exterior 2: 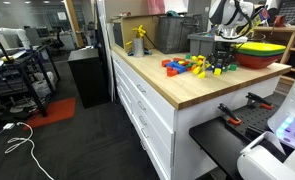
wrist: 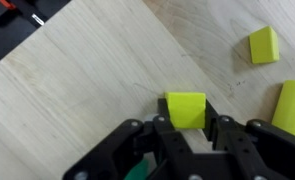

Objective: Pick up a yellow block and move it forward

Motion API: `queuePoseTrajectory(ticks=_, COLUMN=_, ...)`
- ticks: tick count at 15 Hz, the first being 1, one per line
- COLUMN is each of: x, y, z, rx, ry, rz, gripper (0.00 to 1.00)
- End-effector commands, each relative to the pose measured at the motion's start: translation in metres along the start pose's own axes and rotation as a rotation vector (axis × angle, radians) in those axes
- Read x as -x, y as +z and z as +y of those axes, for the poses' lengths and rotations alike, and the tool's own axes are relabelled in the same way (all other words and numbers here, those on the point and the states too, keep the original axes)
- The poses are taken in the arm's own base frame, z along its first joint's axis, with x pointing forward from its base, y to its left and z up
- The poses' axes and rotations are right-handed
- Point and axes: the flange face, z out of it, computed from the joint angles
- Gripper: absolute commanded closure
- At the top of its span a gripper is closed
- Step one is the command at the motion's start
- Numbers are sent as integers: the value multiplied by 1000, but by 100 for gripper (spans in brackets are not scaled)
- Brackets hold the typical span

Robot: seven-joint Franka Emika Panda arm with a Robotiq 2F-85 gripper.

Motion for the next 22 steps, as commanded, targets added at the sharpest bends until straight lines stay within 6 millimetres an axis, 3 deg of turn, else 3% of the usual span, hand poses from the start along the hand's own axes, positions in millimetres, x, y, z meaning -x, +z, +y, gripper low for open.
queuePoseTrajectory(ticks=1, x=3, y=-14, z=3, rx=-22, ry=30, rz=10, gripper=91)
queuePoseTrajectory(ticks=3, x=2, y=-27, z=3, rx=-19, ry=22, rz=37, gripper=91)
queuePoseTrajectory(ticks=7, x=-4, y=-76, z=0, rx=24, ry=6, rz=152, gripper=91)
queuePoseTrajectory(ticks=14, x=-33, y=-148, z=-13, rx=67, ry=-43, rz=301, gripper=91)
queuePoseTrajectory(ticks=18, x=-54, y=-171, z=-38, rx=57, ry=-65, rz=352, gripper=91)
queuePoseTrajectory(ticks=22, x=-71, y=-167, z=-64, rx=62, ry=-98, rz=351, gripper=91)
